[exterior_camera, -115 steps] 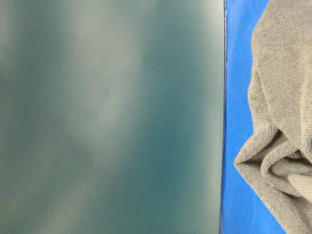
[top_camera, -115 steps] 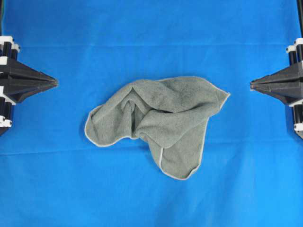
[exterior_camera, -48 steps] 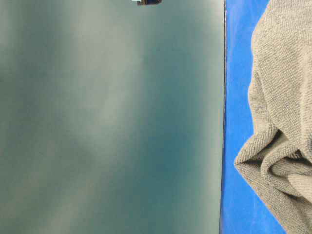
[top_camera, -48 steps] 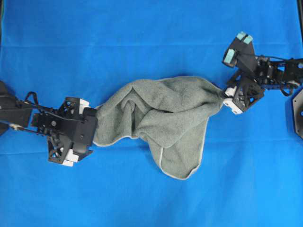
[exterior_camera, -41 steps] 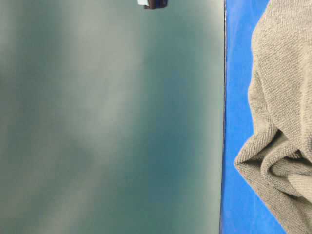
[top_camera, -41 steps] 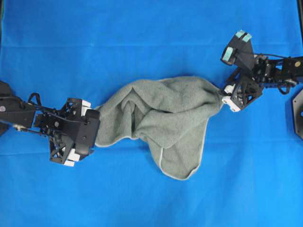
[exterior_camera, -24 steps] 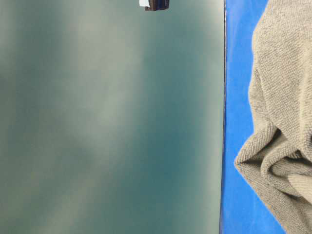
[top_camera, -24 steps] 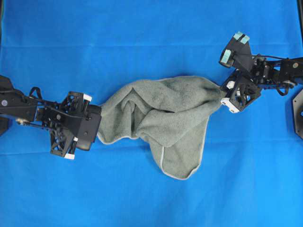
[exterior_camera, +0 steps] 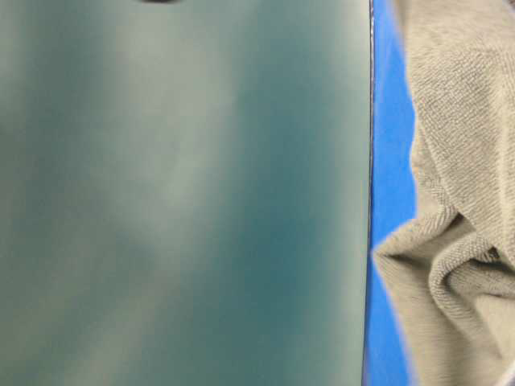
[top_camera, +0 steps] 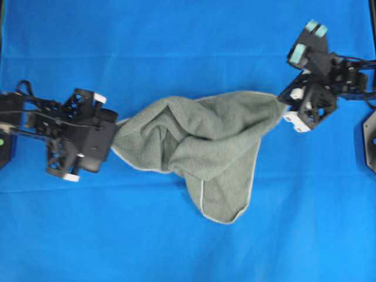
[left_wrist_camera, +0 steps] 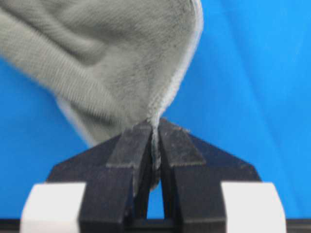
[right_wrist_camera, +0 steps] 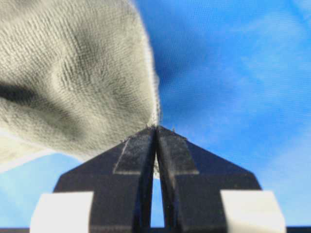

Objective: Fold a large towel.
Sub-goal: 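Lift the towel with both grippers and shake it out flat, then lay the towel down, folding the top edge toward the bottom edge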

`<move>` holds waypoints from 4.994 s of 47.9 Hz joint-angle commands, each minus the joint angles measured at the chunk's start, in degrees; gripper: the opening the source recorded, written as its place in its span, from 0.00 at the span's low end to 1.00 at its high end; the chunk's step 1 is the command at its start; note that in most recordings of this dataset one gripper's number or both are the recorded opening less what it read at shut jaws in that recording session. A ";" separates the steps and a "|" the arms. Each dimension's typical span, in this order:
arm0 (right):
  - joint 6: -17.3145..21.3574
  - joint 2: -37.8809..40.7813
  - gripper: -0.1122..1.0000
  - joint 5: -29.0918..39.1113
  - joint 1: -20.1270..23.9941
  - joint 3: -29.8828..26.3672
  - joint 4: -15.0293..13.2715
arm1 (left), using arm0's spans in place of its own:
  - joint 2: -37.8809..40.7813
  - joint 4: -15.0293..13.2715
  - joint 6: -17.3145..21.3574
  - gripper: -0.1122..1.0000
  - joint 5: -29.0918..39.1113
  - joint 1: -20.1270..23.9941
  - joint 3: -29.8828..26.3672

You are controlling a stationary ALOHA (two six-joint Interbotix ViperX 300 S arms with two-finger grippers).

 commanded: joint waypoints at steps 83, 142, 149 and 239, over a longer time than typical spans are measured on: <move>0.53 -16.96 0.11 6.59 33.49 -41.22 -13.45 | -26.28 -1.41 -30.85 0.10 -13.01 -5.80 -24.08; 12.13 -1.32 0.11 27.07 -5.36 -29.27 -31.90 | -21.45 -0.18 5.54 0.11 1.23 22.68 -4.92; 12.13 -1.05 0.11 25.49 -6.33 -28.74 -31.90 | -20.13 -0.35 13.18 0.11 2.29 28.30 -5.19; 32.61 -2.72 0.22 1.14 33.31 6.24 -3.25 | 5.98 -1.14 -12.04 0.11 -13.36 -20.74 2.37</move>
